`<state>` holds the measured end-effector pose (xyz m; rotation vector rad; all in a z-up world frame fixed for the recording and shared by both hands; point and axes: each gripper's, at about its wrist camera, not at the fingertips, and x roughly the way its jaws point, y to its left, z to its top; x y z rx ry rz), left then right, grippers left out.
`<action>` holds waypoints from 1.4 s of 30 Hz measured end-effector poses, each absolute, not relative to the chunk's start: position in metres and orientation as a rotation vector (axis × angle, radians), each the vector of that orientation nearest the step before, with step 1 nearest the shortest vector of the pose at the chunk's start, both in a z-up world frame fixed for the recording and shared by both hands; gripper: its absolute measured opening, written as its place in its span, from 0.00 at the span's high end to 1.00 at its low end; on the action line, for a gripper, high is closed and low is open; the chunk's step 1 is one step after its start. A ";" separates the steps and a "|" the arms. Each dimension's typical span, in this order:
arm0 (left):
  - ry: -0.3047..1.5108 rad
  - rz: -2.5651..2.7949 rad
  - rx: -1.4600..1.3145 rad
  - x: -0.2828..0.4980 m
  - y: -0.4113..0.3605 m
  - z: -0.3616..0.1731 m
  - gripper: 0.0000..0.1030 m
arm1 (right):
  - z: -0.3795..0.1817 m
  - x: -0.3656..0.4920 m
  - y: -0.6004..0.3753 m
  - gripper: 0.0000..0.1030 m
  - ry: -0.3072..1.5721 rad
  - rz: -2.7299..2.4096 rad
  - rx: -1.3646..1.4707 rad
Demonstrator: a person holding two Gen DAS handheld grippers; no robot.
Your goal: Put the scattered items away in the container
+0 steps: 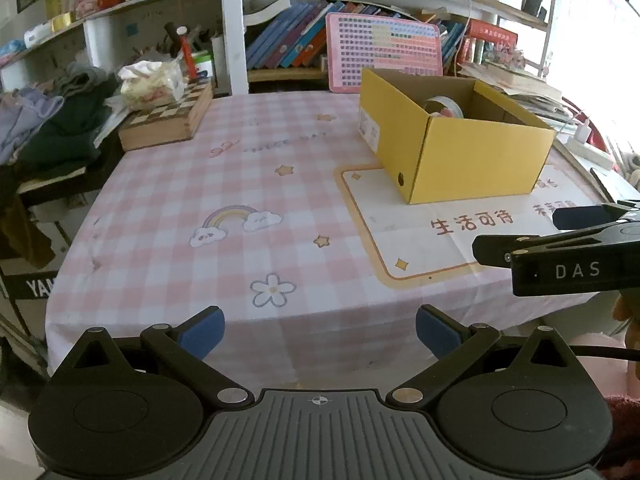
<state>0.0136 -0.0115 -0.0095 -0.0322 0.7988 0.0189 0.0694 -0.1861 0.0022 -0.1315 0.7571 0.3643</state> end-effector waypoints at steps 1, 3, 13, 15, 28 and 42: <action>0.798 0.016 -0.032 0.014 -0.012 -0.009 0.00 | 0.002 0.070 -0.186 0.00 0.758 0.363 -0.132; 0.797 0.013 -0.030 0.014 -0.012 -0.009 0.00 | 0.002 0.071 -0.186 0.00 0.761 0.361 -0.132; 0.797 0.018 -0.046 0.019 -0.009 -0.009 0.00 | 0.001 0.074 -0.185 0.00 0.765 0.354 -0.128; 0.794 0.016 -0.046 0.019 -0.009 -0.009 0.00 | 0.001 0.075 -0.185 0.00 0.765 0.351 -0.127; 0.793 0.003 -0.043 0.021 -0.009 -0.009 0.00 | 0.000 0.077 -0.189 0.00 0.772 0.337 -0.116; 0.760 -0.013 -0.059 0.020 -0.010 -0.005 0.00 | -0.002 0.079 -0.190 0.00 0.784 0.328 -0.105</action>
